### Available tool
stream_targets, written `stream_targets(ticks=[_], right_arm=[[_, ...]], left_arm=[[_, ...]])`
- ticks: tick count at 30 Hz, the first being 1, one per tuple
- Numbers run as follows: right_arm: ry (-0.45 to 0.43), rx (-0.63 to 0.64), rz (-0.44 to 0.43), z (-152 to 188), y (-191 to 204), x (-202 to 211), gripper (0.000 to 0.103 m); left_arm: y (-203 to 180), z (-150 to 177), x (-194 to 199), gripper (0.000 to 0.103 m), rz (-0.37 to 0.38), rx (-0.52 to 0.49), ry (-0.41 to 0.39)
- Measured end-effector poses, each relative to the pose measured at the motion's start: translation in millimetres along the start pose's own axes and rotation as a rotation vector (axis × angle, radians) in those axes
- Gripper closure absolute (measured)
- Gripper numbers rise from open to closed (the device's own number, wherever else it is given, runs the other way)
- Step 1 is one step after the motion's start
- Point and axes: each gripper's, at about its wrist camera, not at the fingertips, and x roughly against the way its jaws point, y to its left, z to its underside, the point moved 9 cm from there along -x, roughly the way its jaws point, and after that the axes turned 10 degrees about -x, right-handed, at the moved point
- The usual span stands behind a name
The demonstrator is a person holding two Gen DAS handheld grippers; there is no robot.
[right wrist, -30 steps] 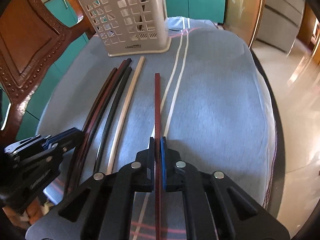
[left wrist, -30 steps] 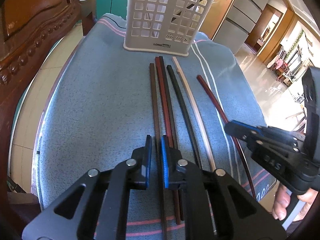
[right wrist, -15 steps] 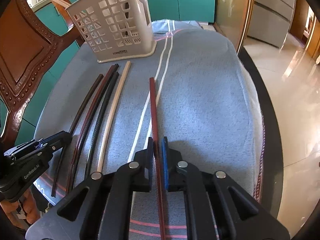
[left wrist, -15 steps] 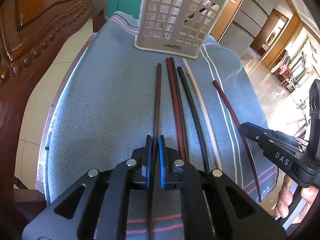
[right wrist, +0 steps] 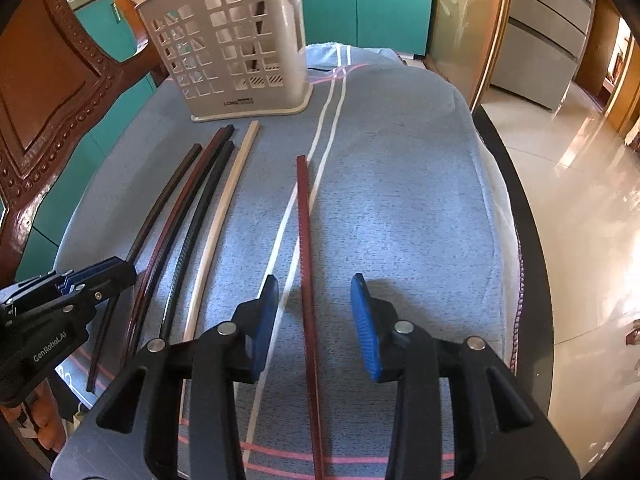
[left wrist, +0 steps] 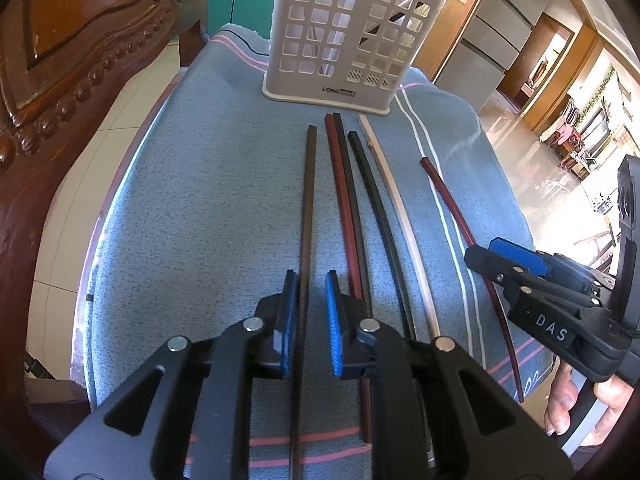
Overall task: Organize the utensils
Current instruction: 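Grasp a dark brown chopstick with the left tool while the right tool grasps a dark red chopstick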
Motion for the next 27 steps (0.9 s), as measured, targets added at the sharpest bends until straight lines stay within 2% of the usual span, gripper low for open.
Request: stream_targets(ticks=[2, 4, 6, 13, 19, 23, 26, 27], right_arm=[[0.001, 0.013, -0.001, 1.2, 2.3, -0.3, 0.066], [0.002, 0.026, -0.006, 2.9, 5.4, -0.1, 0.078], [0.006, 0.029, -0.013, 3.3, 7.2, -0.6, 0.096], [0.006, -0.034, -0.031, -3.2, -5.6, 4.3, 0.097], [0.000, -0.064, -0.036, -6.5, -15.0, 6.4, 0.094], [-0.011, -0.030, -0.023, -11.2, -11.9, 4.5, 0.083], [-0.014, -0.005, -0.010, -17.8, -8.3, 0.2, 0.066], [-0.017, 0.006, -0.004, -19.6, -6.9, -1.8, 0.065]], left_arm=[[-0.2, 0.0, -0.2, 0.087, -0.002, -0.002, 0.000], [-0.2, 0.2, -0.3, 0.087, -0.002, -0.003, 0.000], [-0.3, 0.2, -0.2, 0.087, -0.003, -0.005, 0.000], [7.0, -3.3, 7.2, 0.087, 0.008, 0.022, -0.023], [11.6, -11.1, 5.4, 0.087, 0.021, 0.033, -0.018], [8.5, -19.6, -3.8, 0.087, 0.015, 0.011, 0.002], [10.3, -37.4, -15.4, 0.087, -0.013, -0.008, 0.012], [10.6, -42.3, -19.0, 0.087, -0.016, -0.012, 0.016]])
